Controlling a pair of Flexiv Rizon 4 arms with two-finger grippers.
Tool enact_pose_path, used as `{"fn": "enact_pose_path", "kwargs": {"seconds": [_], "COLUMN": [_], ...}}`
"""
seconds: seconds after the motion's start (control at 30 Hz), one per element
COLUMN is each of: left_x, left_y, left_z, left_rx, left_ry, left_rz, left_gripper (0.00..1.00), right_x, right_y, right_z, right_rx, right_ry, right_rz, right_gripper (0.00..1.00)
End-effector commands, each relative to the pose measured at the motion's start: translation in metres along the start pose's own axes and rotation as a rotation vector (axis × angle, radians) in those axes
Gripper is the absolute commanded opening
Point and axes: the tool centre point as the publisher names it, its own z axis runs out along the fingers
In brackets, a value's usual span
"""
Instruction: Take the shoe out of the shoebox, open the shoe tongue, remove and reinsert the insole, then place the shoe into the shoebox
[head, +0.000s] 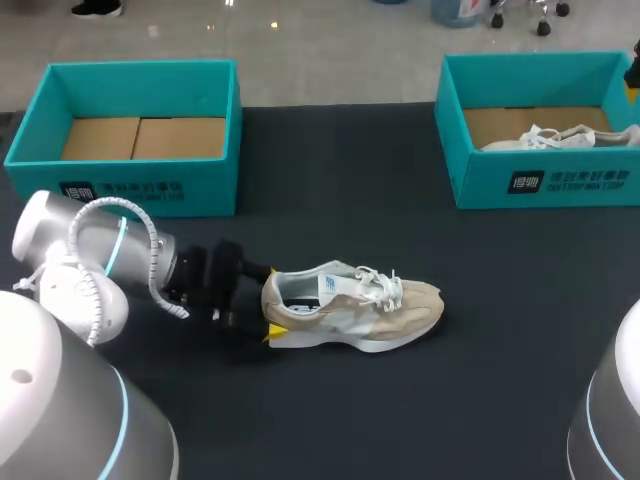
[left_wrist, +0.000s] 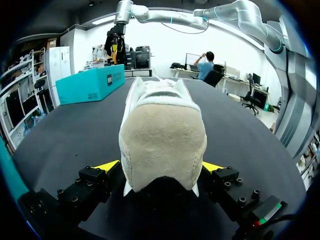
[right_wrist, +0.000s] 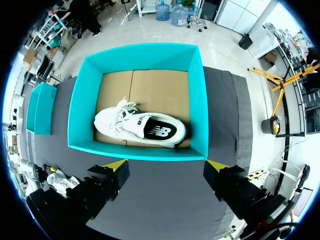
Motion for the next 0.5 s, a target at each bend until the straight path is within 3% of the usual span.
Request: {"fn": "enact_pose_path", "kwargs": {"seconds": [0.03,0.13,0.17,0.2,0.3,0.33,0.5], "left_x": [-0.0021,-0.0027,-0.0029,-0.0030,-0.0031,-0.0032,-0.0023], "left_y": [0.0015,0.0050,0.0062,0.0071,0.0090,0.0092,0.0086], "left_z": [0.0084,0.0098,0.0102,0.0106,0.0112,0.0113,0.0105], "left_rx": [-0.002,-0.009,-0.014,-0.017,-0.024,-0.026,-0.036], "left_ry": [-0.001,-0.007,-0.008,-0.009,-0.006,-0.006,-0.002], "left_rz": [-0.001,-0.006,-0.005,-0.004,-0.003,-0.003,0.005], "left_gripper": [1.00,1.00,0.92,0.59,0.21,0.03,0.00], "right_x": [-0.0001,-0.0001,-0.0001,-0.0001,-0.0001,-0.0001,-0.0001], "right_y": [0.0008,0.0008,0.0008,0.0008,0.0008,0.0008,0.0008], "right_z": [-0.0001,-0.0001,-0.0001,-0.0001,-0.0001,-0.0001,-0.0001], "right_rx": [0.002,0.002,0.002,0.002,0.002,0.002,0.002], "right_ry": [-0.001,-0.001,-0.001,-0.001,-0.001,-0.001,-0.001], "right_rz": [0.000,0.000,0.000,0.000,0.000,0.000,0.000], "right_gripper": [1.00,1.00,1.00,1.00,1.00,1.00,1.00]}}
